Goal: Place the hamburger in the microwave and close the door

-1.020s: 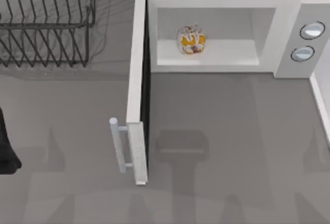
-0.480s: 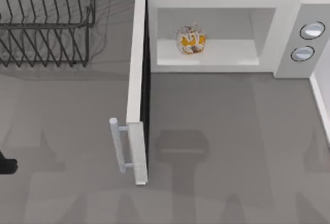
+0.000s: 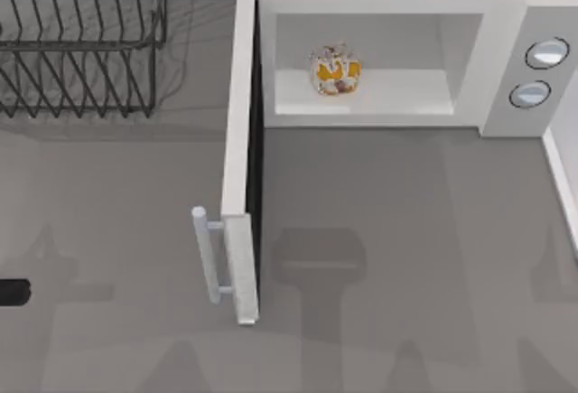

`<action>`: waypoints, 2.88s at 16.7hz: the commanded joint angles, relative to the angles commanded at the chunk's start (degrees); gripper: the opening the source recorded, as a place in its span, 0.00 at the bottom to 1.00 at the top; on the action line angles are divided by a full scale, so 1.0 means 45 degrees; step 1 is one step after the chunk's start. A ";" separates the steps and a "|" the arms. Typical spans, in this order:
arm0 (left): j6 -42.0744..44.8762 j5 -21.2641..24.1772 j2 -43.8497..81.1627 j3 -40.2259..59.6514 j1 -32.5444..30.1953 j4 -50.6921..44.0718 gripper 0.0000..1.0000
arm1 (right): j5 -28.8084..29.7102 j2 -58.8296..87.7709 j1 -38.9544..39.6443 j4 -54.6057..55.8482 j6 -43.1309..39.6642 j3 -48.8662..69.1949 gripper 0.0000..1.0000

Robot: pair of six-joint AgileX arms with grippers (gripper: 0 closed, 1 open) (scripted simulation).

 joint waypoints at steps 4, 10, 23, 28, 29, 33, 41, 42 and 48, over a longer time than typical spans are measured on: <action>0.0000 0.0000 0.0000 0.0000 0.0000 0.0000 0.00 | 0.0000 0.0000 0.0000 0.0000 0.0000 0.0000 1.00; 0.0007 0.0525 0.0521 0.0183 0.0496 0.0444 0.00 | 0.0000 0.0000 0.0000 0.0000 0.0000 0.0000 1.00; 0.0069 0.3421 0.3571 0.0864 0.3425 0.2600 0.00 | 0.0000 0.0000 0.0000 0.0000 0.0000 0.0000 1.00; 0.0110 0.5210 0.5382 0.0312 0.5237 0.5016 0.00 | 0.0000 0.0000 0.0000 0.0000 0.0000 0.0000 1.00; 0.0116 0.5535 0.5692 0.0187 0.5539 0.5445 0.00 | 0.0000 0.0000 0.0000 0.0000 0.0000 0.0000 1.00; 0.0124 0.5997 0.6114 0.0043 0.5975 0.5984 0.00 | 0.0000 0.0000 0.0000 0.0000 0.0000 0.0000 1.00; 0.0136 0.3862 0.6580 0.0505 0.3880 0.6005 0.00 | 0.0000 0.0000 0.0000 0.0000 0.0000 0.0000 1.00; 0.0136 0.3245 0.6715 0.0612 0.3248 0.6006 0.00 | 0.0000 0.0000 0.0000 0.0000 0.0000 0.0000 1.00; 0.0136 0.1971 0.7005 0.0943 0.1945 0.6045 0.00 | 0.0000 0.0000 0.0000 0.0000 0.0000 0.0000 1.00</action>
